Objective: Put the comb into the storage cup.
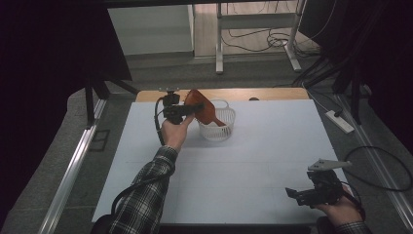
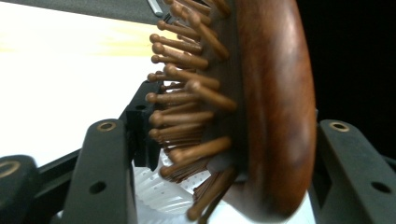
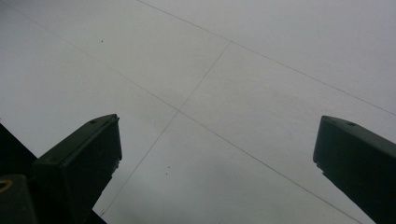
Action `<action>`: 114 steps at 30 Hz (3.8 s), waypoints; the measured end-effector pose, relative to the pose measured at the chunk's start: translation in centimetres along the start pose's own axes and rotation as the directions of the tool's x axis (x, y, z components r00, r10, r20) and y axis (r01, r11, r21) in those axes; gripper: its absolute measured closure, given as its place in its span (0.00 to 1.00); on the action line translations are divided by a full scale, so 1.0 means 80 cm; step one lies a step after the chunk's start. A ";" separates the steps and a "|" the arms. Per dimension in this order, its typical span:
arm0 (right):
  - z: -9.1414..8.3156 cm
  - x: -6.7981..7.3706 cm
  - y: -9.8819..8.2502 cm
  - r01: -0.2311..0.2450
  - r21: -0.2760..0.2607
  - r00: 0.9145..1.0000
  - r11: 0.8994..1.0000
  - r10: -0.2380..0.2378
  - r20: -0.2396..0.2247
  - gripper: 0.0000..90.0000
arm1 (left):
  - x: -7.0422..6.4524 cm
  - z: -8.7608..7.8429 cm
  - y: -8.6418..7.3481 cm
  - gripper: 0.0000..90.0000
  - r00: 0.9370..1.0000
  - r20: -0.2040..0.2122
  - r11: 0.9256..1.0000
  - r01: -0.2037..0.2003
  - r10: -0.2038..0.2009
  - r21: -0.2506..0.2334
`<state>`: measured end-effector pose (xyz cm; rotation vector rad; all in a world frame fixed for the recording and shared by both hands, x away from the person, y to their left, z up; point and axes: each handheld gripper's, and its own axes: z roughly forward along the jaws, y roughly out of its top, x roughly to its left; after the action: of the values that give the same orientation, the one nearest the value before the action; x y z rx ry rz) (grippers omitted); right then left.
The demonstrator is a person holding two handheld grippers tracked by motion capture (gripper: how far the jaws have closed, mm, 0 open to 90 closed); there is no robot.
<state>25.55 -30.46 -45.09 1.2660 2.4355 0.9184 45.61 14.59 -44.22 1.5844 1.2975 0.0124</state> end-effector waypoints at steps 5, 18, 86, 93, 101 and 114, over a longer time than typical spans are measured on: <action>0.000 0.000 0.000 -0.001 0.001 1.000 1.000 0.001 -0.001 0.01 | 0.005 0.001 -0.002 0.44 1.000 -0.004 1.000 0.003 -0.003 0.013; 0.000 0.000 0.000 -0.001 -0.004 1.000 1.000 0.001 0.001 0.01 | 0.000 0.001 0.003 0.32 0.997 -0.033 0.996 -0.073 0.074 0.045; -0.002 0.001 -0.001 0.006 -0.016 1.000 1.000 -0.005 0.021 0.00 | -0.016 -0.054 0.011 0.00 0.870 -0.123 0.872 -0.452 0.477 0.189; -0.003 0.001 -0.001 0.000 -0.027 1.000 1.000 0.000 0.022 0.00 | -0.013 -0.062 0.008 0.00 0.868 -0.132 0.872 -0.452 0.479 0.187; -0.005 0.002 -0.002 0.010 -0.039 1.000 0.999 -0.009 0.028 0.00 | -0.010 -0.071 0.004 0.00 0.867 -0.139 0.872 -0.451 0.478 0.189; -0.005 0.004 -0.002 0.020 -0.039 0.999 0.999 -0.019 0.030 0.00 | -0.002 -0.088 -0.001 0.00 0.870 -0.147 0.877 -0.442 0.471 0.190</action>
<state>25.10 -30.45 -44.89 1.2315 2.3907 0.9314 41.44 19.24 -40.96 2.0346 1.0497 0.3791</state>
